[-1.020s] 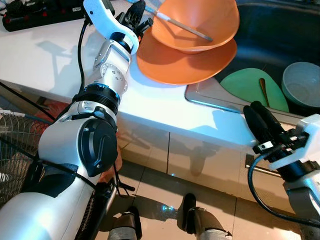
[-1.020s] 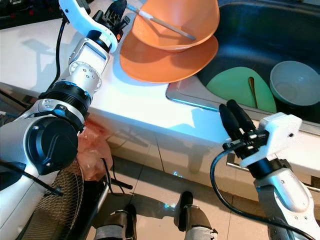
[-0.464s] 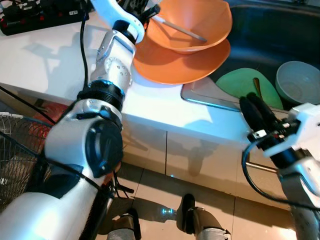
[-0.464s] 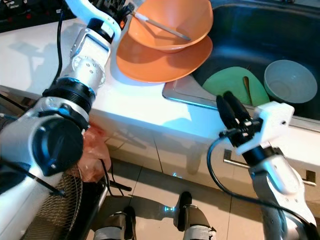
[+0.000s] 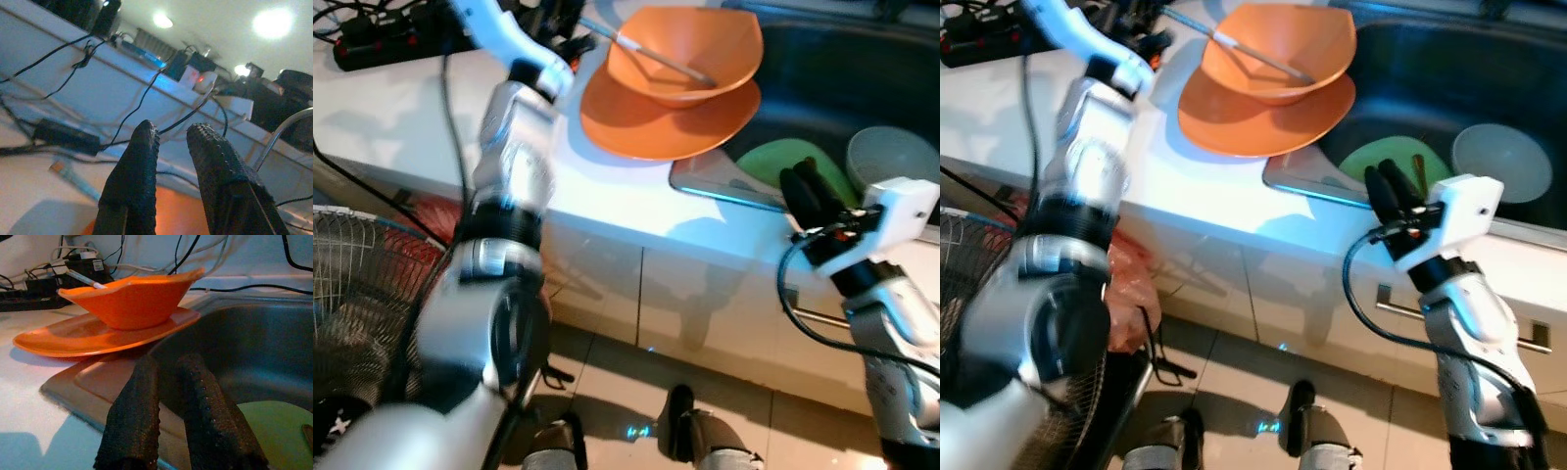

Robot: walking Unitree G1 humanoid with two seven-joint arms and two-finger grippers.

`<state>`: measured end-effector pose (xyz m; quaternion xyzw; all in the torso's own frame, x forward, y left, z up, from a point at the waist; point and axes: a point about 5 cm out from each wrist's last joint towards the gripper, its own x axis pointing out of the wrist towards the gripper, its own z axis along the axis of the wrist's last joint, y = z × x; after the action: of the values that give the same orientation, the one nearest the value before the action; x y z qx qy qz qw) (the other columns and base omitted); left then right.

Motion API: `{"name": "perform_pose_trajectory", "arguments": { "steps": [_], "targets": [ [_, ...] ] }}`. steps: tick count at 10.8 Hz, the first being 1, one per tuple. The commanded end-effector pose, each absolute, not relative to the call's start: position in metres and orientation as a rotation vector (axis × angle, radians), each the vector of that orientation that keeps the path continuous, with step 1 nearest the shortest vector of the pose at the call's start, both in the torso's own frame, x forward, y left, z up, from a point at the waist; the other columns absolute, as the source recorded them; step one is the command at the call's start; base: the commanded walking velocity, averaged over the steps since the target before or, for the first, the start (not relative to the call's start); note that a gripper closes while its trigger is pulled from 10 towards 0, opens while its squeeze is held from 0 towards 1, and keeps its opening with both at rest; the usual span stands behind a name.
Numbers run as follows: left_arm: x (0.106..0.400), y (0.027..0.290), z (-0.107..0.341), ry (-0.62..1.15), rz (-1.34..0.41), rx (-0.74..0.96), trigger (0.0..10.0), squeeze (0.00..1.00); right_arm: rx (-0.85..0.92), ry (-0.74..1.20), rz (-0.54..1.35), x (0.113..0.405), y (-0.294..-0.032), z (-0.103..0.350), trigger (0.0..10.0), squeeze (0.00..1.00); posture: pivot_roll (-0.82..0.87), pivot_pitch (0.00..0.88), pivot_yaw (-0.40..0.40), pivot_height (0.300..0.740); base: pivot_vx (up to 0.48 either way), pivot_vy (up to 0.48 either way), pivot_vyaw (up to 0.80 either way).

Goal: Kitchen organization

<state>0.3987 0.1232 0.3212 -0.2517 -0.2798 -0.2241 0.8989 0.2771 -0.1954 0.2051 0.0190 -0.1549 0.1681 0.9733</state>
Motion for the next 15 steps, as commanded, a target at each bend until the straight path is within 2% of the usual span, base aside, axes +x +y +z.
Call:
{"name": "perform_pose_trajectory", "arguments": {
  "steps": [1, 4, 6, 9, 12, 15],
  "targets": [
    [0.396, 0.121, 0.324, -0.586, -0.472, -0.501, 10.0, 1.00, 0.055, -0.206, 0.333, 0.279, -0.195, 0.182, 10.0, 0.00, -0.06, 0.203, 0.047, 0.740, 0.000, 0.000, 0.00],
    [0.387, 0.126, 0.319, -0.592, -0.414, -0.500, 10.0, 1.00, 0.050, -0.242, 0.320, 0.290, -0.196, 0.187, 10.0, 0.00, -0.05, 0.185, 0.038, 0.740, 0.000, 0.000, 0.00],
    [0.376, 0.128, 0.302, -0.577, -0.341, -0.248, 10.0, 1.00, 0.064, -0.279, 0.289, 0.298, -0.198, 0.192, 10.0, 0.00, -0.04, 0.176, 0.037, 0.740, 0.000, 0.000, 0.00],
    [0.366, 0.146, 0.296, -0.579, -0.214, -0.107, 10.0, 1.00, 0.066, -0.313, 0.267, 0.306, -0.197, 0.198, 10.0, 0.00, -0.02, 0.159, 0.041, 0.740, 0.000, 0.000, 0.00],
    [0.357, 0.145, 0.276, -0.546, -0.171, 0.027, 10.0, 1.00, 0.046, -0.359, 0.217, 0.312, -0.205, 0.209, 10.0, 0.00, -0.03, 0.132, 0.041, 0.740, 0.000, 0.000, 0.00],
    [0.349, 0.138, 0.250, -0.493, -0.142, 0.022, 10.0, 1.00, 0.048, -0.361, 0.215, 0.314, -0.204, 0.206, 10.0, 0.00, -0.03, 0.118, 0.042, 0.740, 0.000, 0.000, 0.00]
  ]
}}
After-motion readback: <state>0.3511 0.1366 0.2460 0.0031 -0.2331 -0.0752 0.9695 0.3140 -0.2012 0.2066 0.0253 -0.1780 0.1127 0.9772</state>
